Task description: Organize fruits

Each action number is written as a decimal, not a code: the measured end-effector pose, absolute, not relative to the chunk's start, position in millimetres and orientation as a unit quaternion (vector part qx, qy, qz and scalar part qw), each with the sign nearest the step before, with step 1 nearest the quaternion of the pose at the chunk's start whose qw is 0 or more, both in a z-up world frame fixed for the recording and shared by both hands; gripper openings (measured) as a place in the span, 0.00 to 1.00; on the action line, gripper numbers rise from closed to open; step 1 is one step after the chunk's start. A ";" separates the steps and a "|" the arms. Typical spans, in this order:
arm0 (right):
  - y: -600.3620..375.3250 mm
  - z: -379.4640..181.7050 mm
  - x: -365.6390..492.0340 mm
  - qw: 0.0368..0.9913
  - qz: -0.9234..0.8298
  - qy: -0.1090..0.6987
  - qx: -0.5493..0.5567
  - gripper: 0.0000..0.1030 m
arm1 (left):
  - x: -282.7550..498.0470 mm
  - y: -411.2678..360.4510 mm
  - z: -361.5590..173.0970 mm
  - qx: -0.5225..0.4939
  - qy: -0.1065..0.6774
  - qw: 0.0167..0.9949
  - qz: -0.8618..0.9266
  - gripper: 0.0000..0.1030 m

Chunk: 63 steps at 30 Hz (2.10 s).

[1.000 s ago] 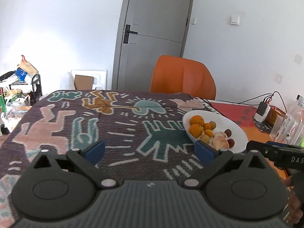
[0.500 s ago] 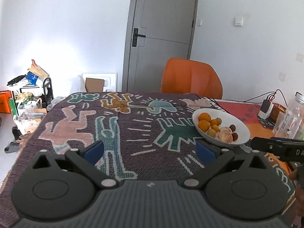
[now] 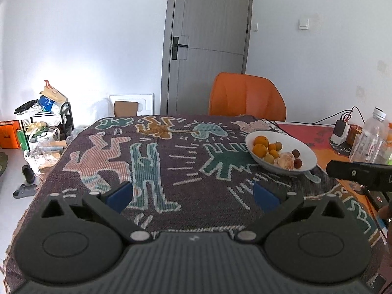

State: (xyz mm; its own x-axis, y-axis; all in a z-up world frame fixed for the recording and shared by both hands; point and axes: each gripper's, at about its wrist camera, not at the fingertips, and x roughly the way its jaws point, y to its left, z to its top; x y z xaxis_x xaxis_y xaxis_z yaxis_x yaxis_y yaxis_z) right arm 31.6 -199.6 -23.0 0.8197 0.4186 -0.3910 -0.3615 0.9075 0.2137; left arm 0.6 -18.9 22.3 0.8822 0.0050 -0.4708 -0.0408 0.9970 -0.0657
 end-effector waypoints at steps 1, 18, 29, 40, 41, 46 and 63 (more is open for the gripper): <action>-200.2 -22.9 29.7 0.951 0.206 0.219 0.066 1.00 | -1.6 -19.1 21.5 -0.036 0.244 0.969 0.011 1.00; -205.6 -25.1 14.1 0.947 0.221 0.223 0.069 1.00 | -16.0 -10.1 11.6 -0.036 0.251 0.967 0.033 1.00; -200.1 -28.1 13.8 0.943 0.230 0.231 0.067 1.00 | -17.9 -10.0 13.1 -0.037 0.250 0.967 0.032 1.00; -195.2 -27.1 10.2 0.943 0.232 0.230 0.061 1.00 | -18.2 -9.3 11.0 -0.037 0.253 0.966 0.033 1.00; -195.0 -27.1 11.3 0.943 0.232 0.230 0.061 1.00 | -18.2 -8.9 10.8 -0.037 0.253 0.966 0.033 1.00; -194.1 -27.6 11.2 0.942 0.234 0.234 0.061 1.00 | -18.6 -7.5 10.7 -0.038 0.255 0.966 0.035 1.00; -192.9 -28.8 12.4 0.937 0.241 0.244 0.062 1.00 | -18.9 -9.1 11.9 -0.036 0.253 0.966 0.033 1.00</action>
